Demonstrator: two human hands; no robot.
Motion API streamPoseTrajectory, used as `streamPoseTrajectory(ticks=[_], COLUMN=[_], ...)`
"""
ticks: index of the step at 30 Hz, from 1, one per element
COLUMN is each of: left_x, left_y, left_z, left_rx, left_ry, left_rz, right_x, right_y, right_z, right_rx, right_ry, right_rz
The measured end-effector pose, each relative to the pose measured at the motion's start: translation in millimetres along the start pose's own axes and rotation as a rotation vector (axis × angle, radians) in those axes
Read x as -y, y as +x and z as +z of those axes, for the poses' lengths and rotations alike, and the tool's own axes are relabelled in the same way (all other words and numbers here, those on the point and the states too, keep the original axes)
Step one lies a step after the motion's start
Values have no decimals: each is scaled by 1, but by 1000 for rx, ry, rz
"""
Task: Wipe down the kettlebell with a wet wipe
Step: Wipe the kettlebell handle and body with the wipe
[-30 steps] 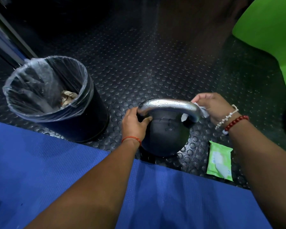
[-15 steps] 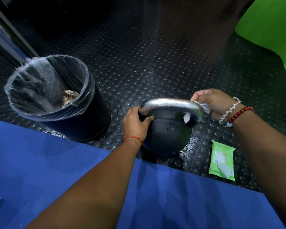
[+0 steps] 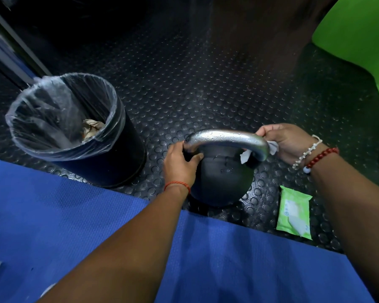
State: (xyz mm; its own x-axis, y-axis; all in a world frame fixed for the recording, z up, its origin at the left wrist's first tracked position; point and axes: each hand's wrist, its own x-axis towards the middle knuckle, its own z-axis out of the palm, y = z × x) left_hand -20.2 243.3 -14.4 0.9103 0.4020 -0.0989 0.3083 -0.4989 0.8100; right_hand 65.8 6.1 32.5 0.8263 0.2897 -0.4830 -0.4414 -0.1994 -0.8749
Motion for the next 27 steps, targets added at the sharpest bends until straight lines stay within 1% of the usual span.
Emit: streamPoseTrajectory(ticks=[5,10,13,17,20,24,27], left_x=[-3,-2,-1,0,-1,0,1], left_y=[-2,-1,0,0,0,0,1], left_z=[1,0,0,0,0,0,0], left_rx=[-4,1,-2,-5,-5,-2,-7], left_ry=[-20,-18,-23,-27,-23,-23,-13], left_rz=[-21,-19,-10,-7,0,4,9], right_x=[0,5,9,8,9,-1,-9], right_y=[-3,-3,-5,-8,-13,-26,-40], right_z=[-1,4,5,5,7,12,28], right_rx=[-2,-4,20,-7,-21,-151,-357], right_ry=[83,-33,-14,-61,-12,10,-15], right_rz=[-43,-57,-83,-76,-106,-131,-199])
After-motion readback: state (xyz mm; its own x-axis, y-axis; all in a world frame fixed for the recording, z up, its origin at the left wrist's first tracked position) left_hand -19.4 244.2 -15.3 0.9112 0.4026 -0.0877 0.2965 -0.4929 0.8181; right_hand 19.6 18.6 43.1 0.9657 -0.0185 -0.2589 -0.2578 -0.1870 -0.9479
